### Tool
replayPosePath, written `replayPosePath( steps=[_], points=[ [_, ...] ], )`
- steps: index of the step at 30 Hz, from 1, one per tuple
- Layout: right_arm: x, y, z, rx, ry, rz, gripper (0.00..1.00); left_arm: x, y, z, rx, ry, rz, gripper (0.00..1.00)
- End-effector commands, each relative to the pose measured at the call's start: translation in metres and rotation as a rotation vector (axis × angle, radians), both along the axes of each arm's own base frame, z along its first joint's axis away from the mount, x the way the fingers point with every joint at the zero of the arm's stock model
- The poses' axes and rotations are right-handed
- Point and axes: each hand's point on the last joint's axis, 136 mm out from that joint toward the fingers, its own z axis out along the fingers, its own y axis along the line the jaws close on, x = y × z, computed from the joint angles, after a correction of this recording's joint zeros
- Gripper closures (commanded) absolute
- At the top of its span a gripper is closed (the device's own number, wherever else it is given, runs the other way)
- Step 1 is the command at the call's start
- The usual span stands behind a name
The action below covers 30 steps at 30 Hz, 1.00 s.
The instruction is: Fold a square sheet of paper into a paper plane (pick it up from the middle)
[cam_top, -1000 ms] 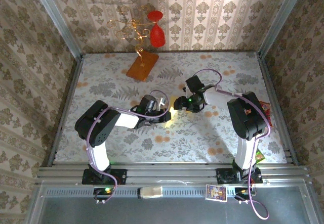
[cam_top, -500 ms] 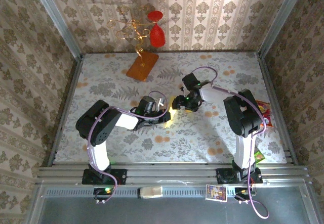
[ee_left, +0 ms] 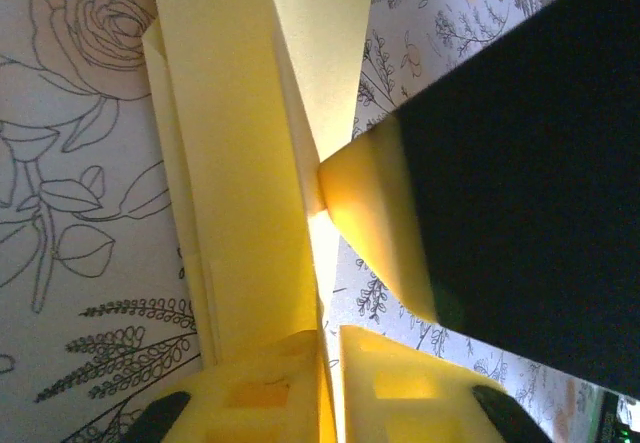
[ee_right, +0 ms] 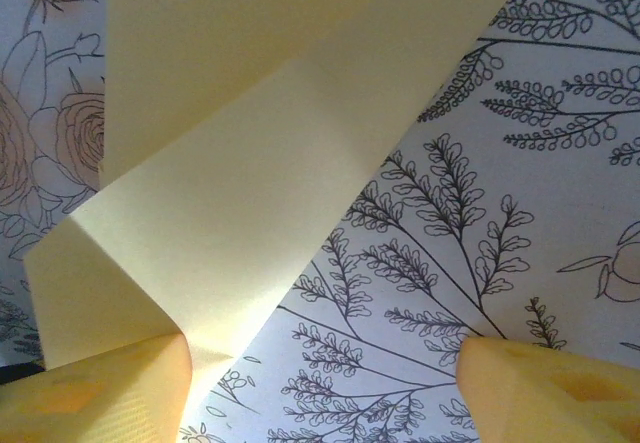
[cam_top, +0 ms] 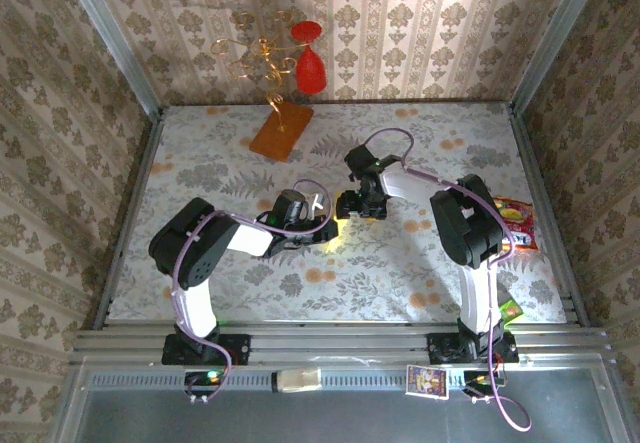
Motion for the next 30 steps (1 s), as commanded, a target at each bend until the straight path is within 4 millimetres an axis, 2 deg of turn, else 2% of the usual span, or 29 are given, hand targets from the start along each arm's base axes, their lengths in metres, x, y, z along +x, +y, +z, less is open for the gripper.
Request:
replayPosePath(
  steps=[1, 10, 16, 21, 30],
  points=[
    [0.004, 0.004, -0.038, -0.036, 0.014, 0.002, 0.26, -0.006, 0.01, -0.009, 0.05, 0.027, 0.011, 0.83],
    [0.004, 0.003, -0.041, -0.052, 0.031, 0.006, 0.26, -0.013, 0.016, -0.004, 0.097, 0.021, 0.01, 0.76],
    [0.004, 0.004, -0.042, -0.051, 0.039, 0.01, 0.26, -0.016, 0.017, -0.001, 0.15, 0.004, -0.005, 0.75],
    [0.004, 0.005, -0.043, -0.05, 0.044, 0.011, 0.26, -0.017, 0.02, -0.003, 0.188, 0.003, -0.009, 0.77],
    [0.003, 0.006, -0.043, -0.042, 0.046, 0.016, 0.26, -0.021, 0.023, -0.021, 0.213, 0.032, -0.015, 0.84]
  ],
)
